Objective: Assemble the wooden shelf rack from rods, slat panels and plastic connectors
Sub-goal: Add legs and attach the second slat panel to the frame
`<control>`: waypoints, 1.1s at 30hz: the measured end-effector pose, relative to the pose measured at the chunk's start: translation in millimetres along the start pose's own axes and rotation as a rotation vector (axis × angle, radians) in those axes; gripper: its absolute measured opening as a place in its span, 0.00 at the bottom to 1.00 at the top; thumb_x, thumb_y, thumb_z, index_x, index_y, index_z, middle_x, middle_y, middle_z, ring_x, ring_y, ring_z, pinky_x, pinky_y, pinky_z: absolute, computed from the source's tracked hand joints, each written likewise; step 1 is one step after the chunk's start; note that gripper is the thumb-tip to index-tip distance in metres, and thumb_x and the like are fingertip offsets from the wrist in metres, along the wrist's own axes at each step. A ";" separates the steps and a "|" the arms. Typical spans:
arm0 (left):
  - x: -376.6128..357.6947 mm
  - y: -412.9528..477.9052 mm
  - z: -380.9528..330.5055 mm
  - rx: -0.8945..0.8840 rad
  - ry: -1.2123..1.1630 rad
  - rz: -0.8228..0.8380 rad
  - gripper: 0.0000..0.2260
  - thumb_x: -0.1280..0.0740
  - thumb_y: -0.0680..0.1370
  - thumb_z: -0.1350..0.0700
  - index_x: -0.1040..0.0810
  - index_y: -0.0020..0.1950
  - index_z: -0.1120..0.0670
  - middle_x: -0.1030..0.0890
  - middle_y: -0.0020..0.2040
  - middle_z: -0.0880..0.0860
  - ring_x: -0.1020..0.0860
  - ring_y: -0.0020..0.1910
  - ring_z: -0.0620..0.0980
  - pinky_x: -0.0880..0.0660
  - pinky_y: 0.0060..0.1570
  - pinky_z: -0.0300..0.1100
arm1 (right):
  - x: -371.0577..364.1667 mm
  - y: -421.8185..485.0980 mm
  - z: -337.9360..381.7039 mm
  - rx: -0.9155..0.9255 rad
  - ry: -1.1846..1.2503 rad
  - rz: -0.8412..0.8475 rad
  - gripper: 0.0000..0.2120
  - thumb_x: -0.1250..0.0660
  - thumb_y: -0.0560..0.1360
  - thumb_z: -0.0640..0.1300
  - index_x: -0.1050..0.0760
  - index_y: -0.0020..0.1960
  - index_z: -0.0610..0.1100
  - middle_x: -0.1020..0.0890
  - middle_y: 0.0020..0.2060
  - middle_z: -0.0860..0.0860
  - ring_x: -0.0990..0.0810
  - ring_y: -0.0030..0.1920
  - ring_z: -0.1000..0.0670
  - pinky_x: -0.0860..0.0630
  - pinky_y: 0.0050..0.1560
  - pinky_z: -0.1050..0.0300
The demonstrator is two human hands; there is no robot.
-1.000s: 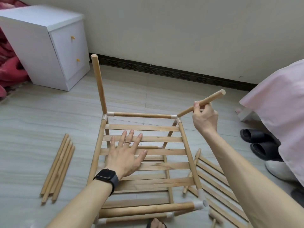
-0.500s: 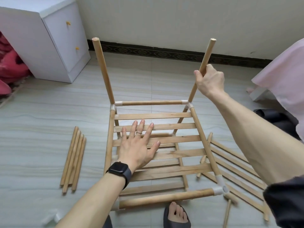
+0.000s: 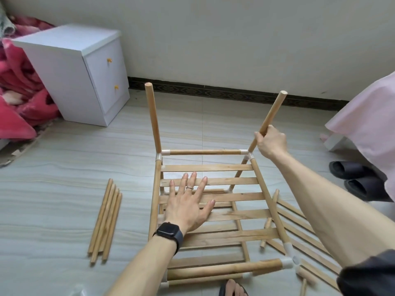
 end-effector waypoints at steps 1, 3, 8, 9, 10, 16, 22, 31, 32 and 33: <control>-1.1 -1.1 0.0 -0.004 0.002 -0.004 0.33 0.60 0.79 0.30 0.64 0.81 0.40 0.62 0.82 0.51 0.65 0.80 0.53 0.70 0.74 0.61 | -6.0 -3.8 -4.7 -0.009 -0.004 0.017 0.11 0.38 0.83 0.53 0.26 0.56 0.46 0.20 0.46 0.46 0.22 0.45 0.45 0.25 0.46 0.50; -1.8 -1.1 1.9 -0.006 0.003 -0.014 0.33 0.60 0.79 0.30 0.64 0.81 0.40 0.62 0.82 0.51 0.66 0.80 0.53 0.71 0.74 0.61 | -19.5 -11.4 -17.4 -0.015 0.018 0.020 0.12 0.39 0.83 0.53 0.25 0.56 0.45 0.19 0.44 0.45 0.21 0.45 0.43 0.23 0.47 0.48; -7.0 4.0 3.0 0.005 0.003 -0.032 0.33 0.60 0.79 0.31 0.65 0.81 0.40 0.62 0.82 0.52 0.65 0.80 0.54 0.69 0.74 0.63 | -55.9 -36.7 -71.6 -0.130 -0.047 0.085 0.16 0.46 0.83 0.52 0.24 0.50 0.45 0.18 0.47 0.42 0.26 0.46 0.41 0.33 0.46 0.49; -8.1 5.8 2.8 0.008 0.006 -0.041 0.33 0.61 0.79 0.31 0.65 0.81 0.40 0.62 0.82 0.52 0.65 0.81 0.54 0.70 0.74 0.63 | -57.5 -38.2 -75.9 -0.118 -0.048 0.087 0.16 0.48 0.83 0.53 0.25 0.49 0.45 0.18 0.47 0.42 0.26 0.46 0.40 0.33 0.45 0.49; -9.4 8.0 2.9 0.007 0.004 -0.043 0.33 0.61 0.78 0.31 0.65 0.81 0.40 0.62 0.82 0.51 0.65 0.81 0.54 0.70 0.74 0.63 | -58.4 -37.8 -76.4 -0.093 -0.080 0.102 0.17 0.48 0.83 0.54 0.26 0.50 0.46 0.18 0.47 0.41 0.26 0.45 0.40 0.33 0.45 0.48; -7.0 21.4 9.8 -0.021 0.018 -0.021 0.33 0.60 0.78 0.30 0.63 0.81 0.38 0.60 0.83 0.50 0.64 0.81 0.52 0.68 0.75 0.62 | -59.5 -51.2 -57.1 0.046 -0.304 0.066 0.12 0.48 0.83 0.48 0.31 0.57 0.42 0.20 0.52 0.38 0.25 0.48 0.36 0.31 0.45 0.45; 3.7 22.8 9.8 -0.023 -0.128 -0.020 0.32 0.49 0.79 0.32 0.52 0.82 0.39 0.54 0.83 0.48 0.60 0.81 0.48 0.67 0.77 0.56 | -69.4 -116.2 -15.6 0.234 -0.240 0.064 0.21 0.34 0.78 0.49 0.27 0.69 0.43 0.30 0.74 0.41 0.34 0.73 0.38 0.34 0.69 0.39; 48.5 -55.9 158.5 0.399 -0.569 -0.585 0.17 0.36 0.80 0.55 0.25 0.70 0.47 0.23 0.66 0.46 0.30 0.69 0.46 0.36 0.67 0.35 | -124.7 -228.2 84.2 0.690 -0.151 0.341 0.29 0.46 0.76 0.67 0.29 0.74 0.58 0.33 0.77 0.50 0.38 0.78 0.46 0.35 0.74 0.41; 37.4 -69.1 181.5 0.491 -0.553 -0.528 0.16 0.35 0.80 0.55 0.25 0.68 0.47 0.22 0.65 0.48 0.29 0.68 0.48 0.34 0.65 0.36 | -135.1 -236.3 88.9 0.705 -0.181 0.404 0.32 0.52 0.77 0.69 0.36 0.78 0.61 0.38 0.80 0.51 0.44 0.80 0.47 0.43 0.77 0.43; 22.3 -81.2 202.4 0.570 -0.526 -0.441 0.15 0.36 0.81 0.53 0.25 0.68 0.47 0.22 0.65 0.48 0.29 0.68 0.49 0.33 0.65 0.39 | -144.5 -242.4 90.0 0.712 -0.219 0.459 0.33 0.59 0.77 0.70 0.47 0.80 0.63 0.43 0.82 0.53 0.50 0.82 0.49 0.52 0.79 0.46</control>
Point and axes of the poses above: each hand's wrist, its own y-axis towards the middle knuckle, its own x-axis out of the back of the hand, z = x × y, the point moved 3 cm from there along y, towards the middle knuckle
